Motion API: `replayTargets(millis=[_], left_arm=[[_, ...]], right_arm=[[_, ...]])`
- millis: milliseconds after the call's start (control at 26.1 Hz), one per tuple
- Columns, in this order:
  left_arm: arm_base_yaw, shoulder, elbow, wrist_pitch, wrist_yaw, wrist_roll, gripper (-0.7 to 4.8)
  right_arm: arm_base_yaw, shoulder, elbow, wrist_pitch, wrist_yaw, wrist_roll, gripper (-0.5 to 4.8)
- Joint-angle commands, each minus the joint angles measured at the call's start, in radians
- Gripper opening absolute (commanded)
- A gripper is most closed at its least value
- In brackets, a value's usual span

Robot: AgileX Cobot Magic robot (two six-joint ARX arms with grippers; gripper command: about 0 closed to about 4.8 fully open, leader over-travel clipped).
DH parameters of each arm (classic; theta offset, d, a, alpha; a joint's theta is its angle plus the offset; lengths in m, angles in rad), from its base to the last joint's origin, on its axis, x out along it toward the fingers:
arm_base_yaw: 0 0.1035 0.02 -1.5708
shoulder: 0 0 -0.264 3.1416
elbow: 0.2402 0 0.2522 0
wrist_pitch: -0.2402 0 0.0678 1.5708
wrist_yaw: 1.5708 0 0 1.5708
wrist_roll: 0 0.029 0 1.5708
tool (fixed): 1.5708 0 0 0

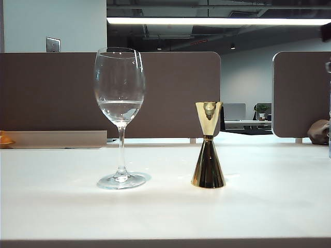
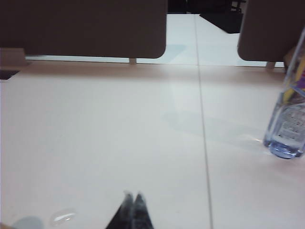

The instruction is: Pick up the jigger and pour the water inside into the glass.

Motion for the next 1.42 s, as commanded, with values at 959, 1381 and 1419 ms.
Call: replayTargets(millis=[959, 1381, 1419], left_arm=[[0.001, 0.000, -0.098, 0.059, 0.004, 0.003, 0.23], [-0.003, -0.146, -0.203, 0.192, -0.017, 0.219, 0.23], [-0.002, -0.174, -0.242, 0.220, -0.087, 0.216, 0.23]], right_arm=[[-0.326, -0.003, 0.003, 0.061, -0.340, 0.005, 0.03], [-0.326, -0.003, 0.003, 0.061, -0.340, 0.005, 0.04], [-0.326, -0.003, 0.003, 0.060, -0.340, 0.005, 0.04]])
